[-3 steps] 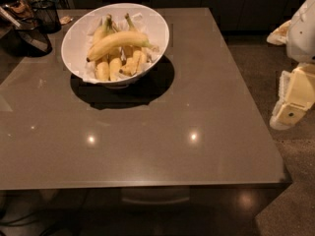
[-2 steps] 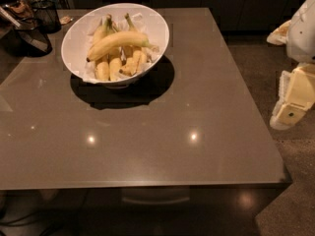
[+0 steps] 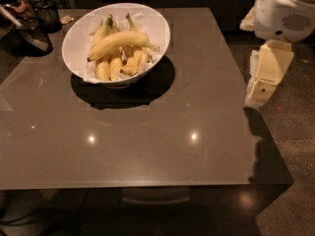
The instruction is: Pick banana from white bowl
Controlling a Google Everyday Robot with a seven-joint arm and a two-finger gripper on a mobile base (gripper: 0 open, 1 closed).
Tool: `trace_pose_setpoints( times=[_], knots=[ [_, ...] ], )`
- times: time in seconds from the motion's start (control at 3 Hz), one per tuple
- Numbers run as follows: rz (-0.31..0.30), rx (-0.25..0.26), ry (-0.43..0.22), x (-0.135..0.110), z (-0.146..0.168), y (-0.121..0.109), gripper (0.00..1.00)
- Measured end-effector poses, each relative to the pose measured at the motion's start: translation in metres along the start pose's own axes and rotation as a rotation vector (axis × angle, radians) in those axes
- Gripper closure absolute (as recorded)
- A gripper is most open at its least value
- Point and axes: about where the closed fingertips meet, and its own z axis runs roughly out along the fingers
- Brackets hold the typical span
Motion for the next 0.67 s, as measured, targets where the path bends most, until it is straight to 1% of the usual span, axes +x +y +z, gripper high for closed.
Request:
trace_pose_setpoints(
  times=[0.33, 0.67],
  knots=[
    [-0.072, -0.014, 0.027, -0.031, 0.008, -0.022, 0.0],
    [-0.085, 0.011, 0.009, -0.043, 0.008, -0.028, 0.0]
  ],
)
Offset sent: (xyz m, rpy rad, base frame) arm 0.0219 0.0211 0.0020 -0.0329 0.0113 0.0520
